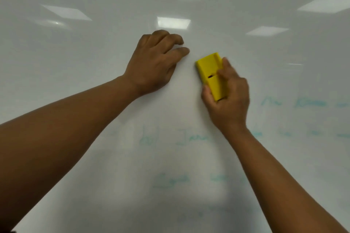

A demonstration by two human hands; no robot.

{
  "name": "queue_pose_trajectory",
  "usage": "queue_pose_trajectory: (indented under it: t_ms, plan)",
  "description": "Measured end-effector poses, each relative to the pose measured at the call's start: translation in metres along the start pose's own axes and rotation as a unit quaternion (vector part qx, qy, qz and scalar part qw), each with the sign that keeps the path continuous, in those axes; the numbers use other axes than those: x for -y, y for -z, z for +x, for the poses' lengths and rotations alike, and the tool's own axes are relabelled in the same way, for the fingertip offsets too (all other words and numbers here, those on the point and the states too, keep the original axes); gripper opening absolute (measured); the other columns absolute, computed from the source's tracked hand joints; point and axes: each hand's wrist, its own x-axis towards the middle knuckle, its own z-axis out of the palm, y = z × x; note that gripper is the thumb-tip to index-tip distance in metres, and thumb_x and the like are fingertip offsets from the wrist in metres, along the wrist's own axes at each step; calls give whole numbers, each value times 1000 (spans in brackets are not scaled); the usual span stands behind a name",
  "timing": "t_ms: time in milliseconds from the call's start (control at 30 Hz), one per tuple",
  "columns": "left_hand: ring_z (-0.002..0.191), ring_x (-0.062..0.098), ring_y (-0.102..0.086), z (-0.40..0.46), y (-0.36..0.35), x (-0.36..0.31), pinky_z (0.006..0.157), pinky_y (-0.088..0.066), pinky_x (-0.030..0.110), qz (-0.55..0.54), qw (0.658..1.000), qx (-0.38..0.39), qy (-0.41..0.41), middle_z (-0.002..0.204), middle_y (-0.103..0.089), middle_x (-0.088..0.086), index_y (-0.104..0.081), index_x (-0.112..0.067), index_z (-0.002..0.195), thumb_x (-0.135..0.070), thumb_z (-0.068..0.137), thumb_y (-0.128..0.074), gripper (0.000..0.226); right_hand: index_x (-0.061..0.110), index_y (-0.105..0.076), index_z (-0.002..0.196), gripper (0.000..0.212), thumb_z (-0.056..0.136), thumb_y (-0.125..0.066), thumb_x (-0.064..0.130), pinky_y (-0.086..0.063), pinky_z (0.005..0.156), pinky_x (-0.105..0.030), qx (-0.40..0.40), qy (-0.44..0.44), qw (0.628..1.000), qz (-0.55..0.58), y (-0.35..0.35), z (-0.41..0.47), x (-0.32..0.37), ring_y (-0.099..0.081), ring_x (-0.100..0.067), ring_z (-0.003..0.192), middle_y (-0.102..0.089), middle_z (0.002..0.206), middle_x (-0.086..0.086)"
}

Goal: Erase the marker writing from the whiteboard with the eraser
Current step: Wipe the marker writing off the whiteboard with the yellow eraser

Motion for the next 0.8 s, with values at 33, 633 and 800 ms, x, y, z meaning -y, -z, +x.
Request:
queue_pose_trajectory:
  t_ms: [33, 633, 800]
  plan:
    - [117, 39, -59, 2, -2, -7, 86, -44, 45, -5, 1000, 3, 12, 129, -66, 9, -71, -16, 124, -14, 98, -53, 32, 3, -65, 121, 44, 82, -78, 19, -44, 91, -32, -16, -24, 1000, 5, 3, 3, -4, -60, -30, 100, -58, 145, -14]
    - [140, 34, -44, 2, -35, -78, 105, -38, 47, -11, 986, -21, 166, 150, -53, 8, -57, -16, 144, 0, 90, -51, 57, 1, -74, 106, 33, 78, -80, 17, -51, 91, -39, -6, -4, 1000, 0, 23, -26, -26, -65, -39, 105, -66, 129, -22]
    - [141, 35, -43, 3, -35, -77, 104, -37, 48, 17, 988, -6, 155, 152, -51, 8, -57, -18, 144, 2, 91, -51, 57, 5, -71, 103, 33, 76, -84, 17, -56, 88, -44, -101, -122, 987, -32, 44, 0, -57, -64, -34, 113, -64, 132, -17]
